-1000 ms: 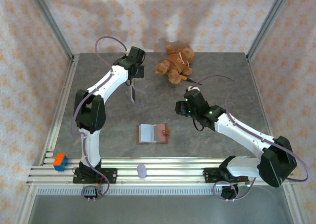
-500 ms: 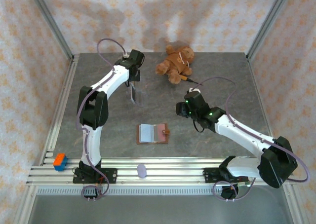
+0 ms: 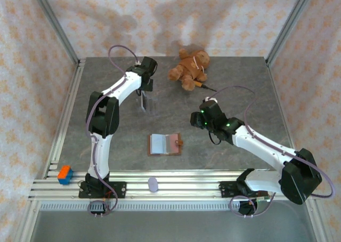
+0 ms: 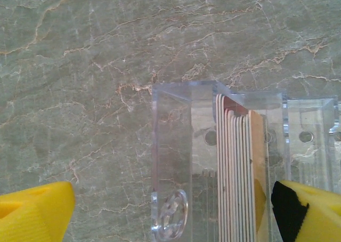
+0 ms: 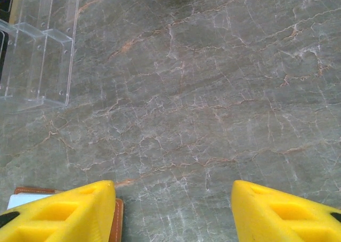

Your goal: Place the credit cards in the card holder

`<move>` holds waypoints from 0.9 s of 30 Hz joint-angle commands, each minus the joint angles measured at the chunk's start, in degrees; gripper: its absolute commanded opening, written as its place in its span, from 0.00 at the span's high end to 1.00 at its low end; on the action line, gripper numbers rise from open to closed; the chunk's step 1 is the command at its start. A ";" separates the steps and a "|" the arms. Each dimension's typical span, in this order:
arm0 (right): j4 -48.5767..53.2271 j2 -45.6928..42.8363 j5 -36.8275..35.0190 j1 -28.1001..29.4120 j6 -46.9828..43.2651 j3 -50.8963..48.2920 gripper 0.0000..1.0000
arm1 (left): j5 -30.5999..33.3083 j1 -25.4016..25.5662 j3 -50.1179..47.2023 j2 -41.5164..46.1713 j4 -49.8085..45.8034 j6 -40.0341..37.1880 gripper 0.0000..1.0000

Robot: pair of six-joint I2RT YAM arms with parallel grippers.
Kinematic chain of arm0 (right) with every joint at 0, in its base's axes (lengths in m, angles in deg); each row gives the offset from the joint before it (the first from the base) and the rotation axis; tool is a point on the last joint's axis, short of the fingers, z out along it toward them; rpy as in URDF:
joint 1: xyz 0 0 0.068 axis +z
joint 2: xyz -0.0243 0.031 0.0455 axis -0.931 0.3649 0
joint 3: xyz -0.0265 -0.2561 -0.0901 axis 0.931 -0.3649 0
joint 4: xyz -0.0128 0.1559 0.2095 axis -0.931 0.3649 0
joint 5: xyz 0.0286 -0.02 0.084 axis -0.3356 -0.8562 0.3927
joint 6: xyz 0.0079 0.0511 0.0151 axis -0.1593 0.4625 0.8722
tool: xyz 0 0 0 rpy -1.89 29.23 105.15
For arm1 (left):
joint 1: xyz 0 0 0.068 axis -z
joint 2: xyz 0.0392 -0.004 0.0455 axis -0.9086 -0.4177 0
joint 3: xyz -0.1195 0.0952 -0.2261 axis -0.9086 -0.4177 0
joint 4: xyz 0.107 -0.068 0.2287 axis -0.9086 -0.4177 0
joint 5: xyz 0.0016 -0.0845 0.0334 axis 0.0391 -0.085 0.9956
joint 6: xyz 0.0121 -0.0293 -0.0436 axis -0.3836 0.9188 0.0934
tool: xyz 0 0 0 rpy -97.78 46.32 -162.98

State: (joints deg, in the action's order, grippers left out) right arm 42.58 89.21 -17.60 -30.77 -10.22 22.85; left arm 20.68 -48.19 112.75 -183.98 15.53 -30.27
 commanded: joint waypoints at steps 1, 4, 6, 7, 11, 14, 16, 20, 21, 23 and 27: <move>-0.05 -2.28 -0.96 -0.21 0.51 -0.47 0.40 | 1.42 -0.25 1.32 -0.32 -0.47 -0.08 0.03; 0.17 -2.90 -1.25 -0.21 0.29 -0.64 0.40 | 3.09 -0.24 1.11 0.64 -0.22 0.48 0.05; 0.26 -3.29 -1.55 -0.26 0.29 -0.89 0.40 | 3.31 -0.25 0.91 1.55 0.14 0.58 0.06; 0.18 -3.37 -1.63 -0.21 0.31 -1.06 0.40 | 3.25 -0.25 0.80 1.95 0.35 0.58 0.07; 0.22 -3.72 -1.94 -0.20 0.21 -1.42 0.40 | 4.03 -0.25 0.00 3.63 1.11 1.13 0.12; 0.69 -3.73 -1.35 -0.21 0.07 -1.10 0.40 | 4.41 -0.26 -0.79 4.94 1.48 1.94 0.15; 0.85 -3.76 -0.98 -0.21 -0.02 -0.87 0.40 | 4.30 -0.25 -1.59 5.97 2.34 2.38 0.17; 1.31 -3.77 -1.00 -0.23 -0.24 -0.52 0.40 | 3.98 -0.21 -4.18 8.22 4.98 2.56 0.19; 1.44 -3.72 -1.05 -0.15 -0.22 -0.47 0.40 | 3.86 -0.23 -4.62 8.56 5.41 2.53 0.20; 1.58 -3.77 -0.98 -0.21 -0.23 -0.41 0.40 | 3.49 -0.24 -5.17 9.01 5.82 2.37 0.25; 2.00 -3.76 -0.97 -0.21 -0.24 -0.41 0.40 | 2.78 -0.24 -5.19 8.71 5.67 2.12 0.30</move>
State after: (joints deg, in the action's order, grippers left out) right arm 43.19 86.36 -17.63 -30.77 -10.31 22.02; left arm 22.21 -48.19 108.34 -176.57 20.36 -28.52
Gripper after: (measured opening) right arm 0.599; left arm 0.708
